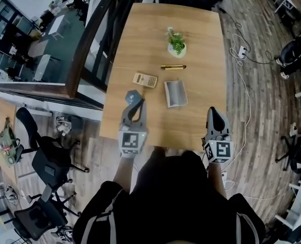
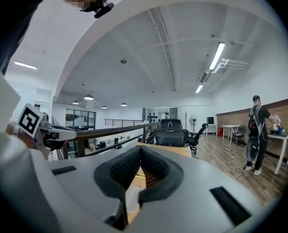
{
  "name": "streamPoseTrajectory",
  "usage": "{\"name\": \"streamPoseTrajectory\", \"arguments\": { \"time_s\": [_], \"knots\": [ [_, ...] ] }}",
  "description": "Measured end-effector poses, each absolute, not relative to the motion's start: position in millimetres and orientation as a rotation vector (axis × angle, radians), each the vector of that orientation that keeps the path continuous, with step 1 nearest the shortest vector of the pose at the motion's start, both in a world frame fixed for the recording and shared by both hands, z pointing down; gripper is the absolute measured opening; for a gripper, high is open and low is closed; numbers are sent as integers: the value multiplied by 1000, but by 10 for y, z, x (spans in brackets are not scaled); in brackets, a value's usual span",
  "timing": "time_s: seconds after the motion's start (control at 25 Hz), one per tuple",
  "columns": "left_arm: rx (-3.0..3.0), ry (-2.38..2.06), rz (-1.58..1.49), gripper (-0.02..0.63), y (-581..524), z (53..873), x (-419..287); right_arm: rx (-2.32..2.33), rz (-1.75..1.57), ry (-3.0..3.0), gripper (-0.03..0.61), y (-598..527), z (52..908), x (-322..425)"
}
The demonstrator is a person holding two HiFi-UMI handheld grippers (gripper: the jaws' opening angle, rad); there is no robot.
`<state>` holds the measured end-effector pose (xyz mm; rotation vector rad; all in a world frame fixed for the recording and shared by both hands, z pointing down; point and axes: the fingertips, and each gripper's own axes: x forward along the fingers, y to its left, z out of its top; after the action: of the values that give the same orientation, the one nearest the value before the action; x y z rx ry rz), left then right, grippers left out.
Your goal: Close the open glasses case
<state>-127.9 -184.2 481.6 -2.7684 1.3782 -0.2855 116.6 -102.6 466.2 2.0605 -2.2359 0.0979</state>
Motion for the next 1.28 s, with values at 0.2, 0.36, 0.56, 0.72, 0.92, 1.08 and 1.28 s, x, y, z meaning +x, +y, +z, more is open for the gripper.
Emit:
{"name": "streamPoseTrajectory", "arguments": {
  "time_s": [0.2, 0.36, 0.56, 0.72, 0.92, 1.08, 1.28],
  "knots": [
    [-2784, 1420, -279, -2, -1946, 4872, -1389, 2007, 91, -2251, 14, -1219, 4664, 1056],
    [-2769, 1468, -295, -2, -1975, 4931, -1374, 1989, 103, -2273, 14, -1393, 4745, 1144],
    [-2784, 1518, -332, -2, -1893, 5099, -1274, 2010, 123, -2281, 14, -1505, 4798, 1343],
    [-2763, 1503, -351, -2, -1899, 5025, -1234, 1996, 157, -2298, 14, -1493, 4863, 1380],
    [-2750, 1533, -363, -2, -1885, 5038, -1287, 1875, 342, -2339, 24, -1649, 5280, 1271],
    [-2746, 1525, -374, -2, -1796, 4993, -1299, 1751, 549, -2297, 120, -1931, 6016, 1138],
    [-2752, 1540, -439, -2, -1602, 5073, -1429, 1664, 794, -2203, 129, -2371, 6864, 1043]
  ]
}}
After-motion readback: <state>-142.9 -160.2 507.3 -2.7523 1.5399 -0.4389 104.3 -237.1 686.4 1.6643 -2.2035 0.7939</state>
